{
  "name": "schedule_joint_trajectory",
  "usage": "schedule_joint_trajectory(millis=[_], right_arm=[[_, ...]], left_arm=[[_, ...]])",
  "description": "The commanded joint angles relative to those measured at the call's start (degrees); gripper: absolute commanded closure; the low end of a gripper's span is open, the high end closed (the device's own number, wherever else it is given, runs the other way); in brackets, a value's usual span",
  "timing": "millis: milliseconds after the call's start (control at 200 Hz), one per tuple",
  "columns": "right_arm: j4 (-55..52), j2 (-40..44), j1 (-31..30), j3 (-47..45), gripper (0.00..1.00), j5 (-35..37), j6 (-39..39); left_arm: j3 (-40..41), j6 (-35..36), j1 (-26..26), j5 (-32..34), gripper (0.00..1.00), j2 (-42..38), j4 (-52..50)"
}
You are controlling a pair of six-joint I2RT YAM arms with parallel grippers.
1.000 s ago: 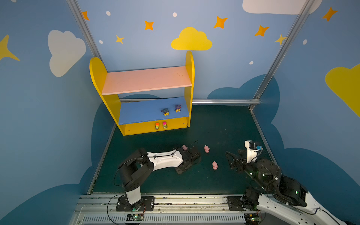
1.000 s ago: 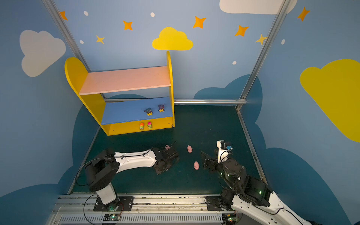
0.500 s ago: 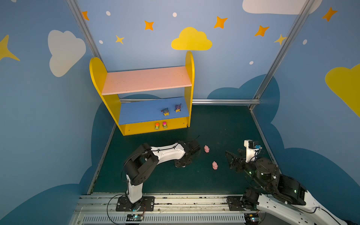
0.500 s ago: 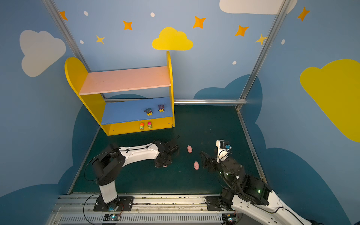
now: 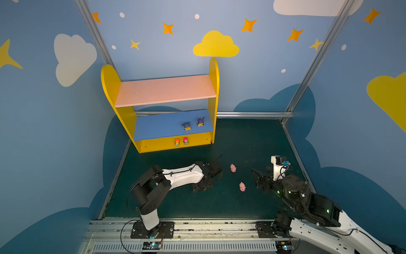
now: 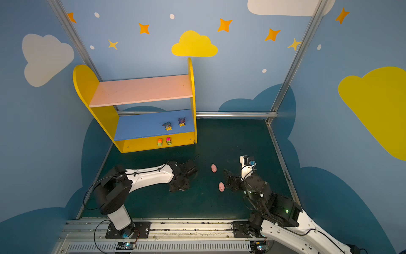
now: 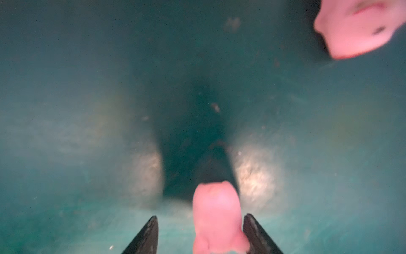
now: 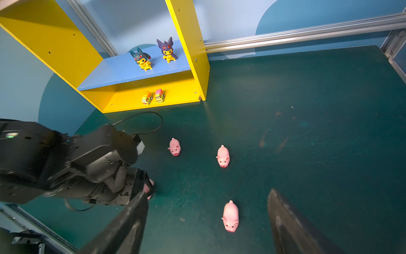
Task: Organize plastic toys on shelves
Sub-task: Rotate the plastic toy at the bottom-center of the table, then pick up the plastic toy from the bottom-center of the table.
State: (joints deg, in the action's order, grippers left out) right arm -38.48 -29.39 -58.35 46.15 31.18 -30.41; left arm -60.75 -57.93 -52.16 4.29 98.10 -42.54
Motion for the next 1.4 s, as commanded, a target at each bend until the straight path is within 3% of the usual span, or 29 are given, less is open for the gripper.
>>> schedule_joint_trajectory(millis=[0, 466, 611, 816, 956, 1147, 1397], right_arm=[[1.3, -0.9, -0.2, 2.5, 0.16, -0.1, -0.2], [-0.2, -1.0, -0.2, 2.8, 0.16, 1.2, -0.6], [-0.4, -0.7, -0.2, 1.9, 0.16, 0.4, -1.0], [-1.1, 0.4, -0.2, 1.8, 0.16, 0.5, -0.9], [-1.1, 0.2, -0.2, 1.8, 0.16, 0.5, -0.9], [-0.5, -1.1, -0.2, 1.9, 0.16, 0.4, -0.8], [0.3, -2.7, -0.2, 2.3, 0.16, 0.6, -0.7]], left_arm=[[1.6, -1.0, -0.2, 0.4, 0.38, -2.4, 0.0], [0.8, -2.2, -2.7, 3.4, 0.4, 0.1, 3.2], [0.5, -3.1, -3.9, 4.2, 0.47, 2.3, 4.0], [0.1, -3.6, -4.0, 6.2, 0.65, 3.0, 3.2], [-0.9, -2.6, -3.7, 7.1, 0.63, 3.2, 1.7], [-1.5, -0.8, -3.1, 7.6, 0.48, 3.2, 0.4], [-1.9, 0.9, -1.7, 7.3, 0.48, 3.9, 1.0]])
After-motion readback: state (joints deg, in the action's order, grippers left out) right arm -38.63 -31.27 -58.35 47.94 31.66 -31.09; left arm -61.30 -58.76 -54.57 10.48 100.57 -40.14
